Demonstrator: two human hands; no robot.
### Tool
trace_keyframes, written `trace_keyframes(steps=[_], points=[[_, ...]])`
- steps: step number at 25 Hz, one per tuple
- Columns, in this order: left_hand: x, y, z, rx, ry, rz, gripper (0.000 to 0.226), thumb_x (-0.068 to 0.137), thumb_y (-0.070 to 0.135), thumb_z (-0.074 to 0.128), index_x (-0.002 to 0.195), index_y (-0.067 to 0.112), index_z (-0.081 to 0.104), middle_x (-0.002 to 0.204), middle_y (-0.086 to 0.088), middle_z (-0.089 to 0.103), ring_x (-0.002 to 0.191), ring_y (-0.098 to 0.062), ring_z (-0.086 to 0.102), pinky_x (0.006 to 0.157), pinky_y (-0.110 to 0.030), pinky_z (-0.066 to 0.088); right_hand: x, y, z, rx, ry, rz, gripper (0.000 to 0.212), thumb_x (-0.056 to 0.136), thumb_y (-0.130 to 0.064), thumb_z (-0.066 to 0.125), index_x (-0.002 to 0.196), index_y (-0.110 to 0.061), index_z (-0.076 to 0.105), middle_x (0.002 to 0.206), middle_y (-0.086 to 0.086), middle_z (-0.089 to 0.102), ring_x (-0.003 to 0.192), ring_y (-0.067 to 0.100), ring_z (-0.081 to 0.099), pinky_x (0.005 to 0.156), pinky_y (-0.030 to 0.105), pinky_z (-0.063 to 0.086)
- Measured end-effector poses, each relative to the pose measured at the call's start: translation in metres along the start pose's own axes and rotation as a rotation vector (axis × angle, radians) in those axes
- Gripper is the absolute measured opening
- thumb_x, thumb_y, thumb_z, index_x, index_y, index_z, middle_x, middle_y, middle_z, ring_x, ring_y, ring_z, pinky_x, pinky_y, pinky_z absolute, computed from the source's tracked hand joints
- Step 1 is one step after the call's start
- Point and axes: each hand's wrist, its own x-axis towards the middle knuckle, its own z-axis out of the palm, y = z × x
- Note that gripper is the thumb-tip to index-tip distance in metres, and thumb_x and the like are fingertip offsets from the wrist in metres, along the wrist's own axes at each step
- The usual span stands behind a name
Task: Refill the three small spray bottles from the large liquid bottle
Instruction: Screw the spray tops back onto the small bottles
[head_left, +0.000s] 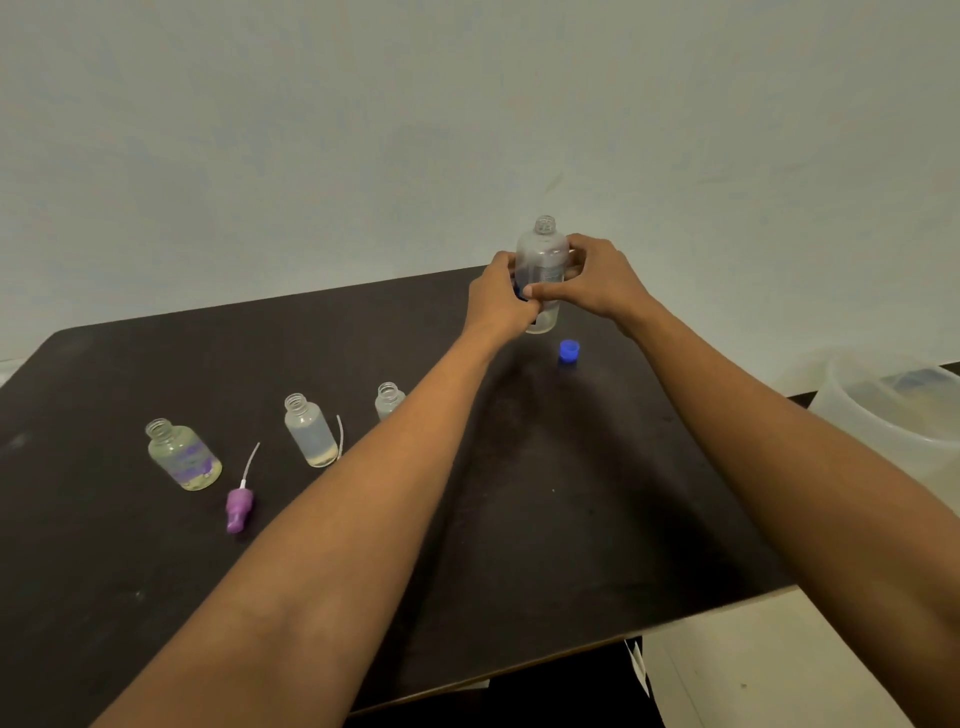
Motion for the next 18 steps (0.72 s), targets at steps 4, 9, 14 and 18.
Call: trace_keyframes(steps=[4, 9, 14, 18], points=[[0.003, -0.013, 0.01, 0.02, -0.004, -0.045, 0.055, 0.086, 0.008, 0.078, 0.136, 0.012, 0.055, 0.131, -0.006, 0.068, 0.118, -0.02, 0.066, 0.1, -0.034, 0.055, 0.008, 0.016, 0.01, -0.023, -0.062, 0.023, 0.068, 0.07, -0.045, 0.095, 0.125, -0.015, 0.067, 0.114, 0.002, 0.074, 0.102, 0.019, 0.071, 0.09, 0.034, 0.059], [0.002, -0.017, 0.015, 0.0, -0.002, -0.062, 0.057, 0.086, 0.007, 0.078, 0.137, 0.012, 0.055, 0.132, -0.006, 0.067, 0.12, -0.02, 0.065, 0.103, -0.035, 0.055, 0.008, 0.02, 0.013, -0.033, -0.074, 0.026, 0.07, 0.072, -0.045, 0.094, 0.129, -0.015, 0.067, 0.117, 0.003, 0.074, 0.103, 0.019, 0.069, 0.091, 0.034, 0.058], [-0.002, -0.015, 0.016, 0.003, 0.005, -0.106, 0.06, 0.085, 0.011, 0.081, 0.139, 0.011, 0.053, 0.133, -0.007, 0.067, 0.122, -0.021, 0.064, 0.1, -0.031, 0.052, 0.009, 0.017, 0.014, -0.028, -0.099, 0.042, 0.069, 0.07, -0.042, 0.096, 0.128, -0.015, 0.07, 0.117, 0.004, 0.075, 0.106, 0.019, 0.07, 0.09, 0.029, 0.055], [-0.012, -0.007, 0.012, 0.057, 0.032, -0.117, 0.071, 0.083, 0.022, 0.085, 0.142, 0.011, 0.049, 0.135, -0.009, 0.062, 0.125, -0.025, 0.061, 0.097, -0.033, 0.051, -0.001, 0.012, 0.004, 0.006, -0.092, 0.067, 0.088, 0.065, -0.046, 0.098, 0.139, -0.013, 0.063, 0.127, 0.004, 0.074, 0.112, 0.018, 0.071, 0.101, 0.036, 0.058]])
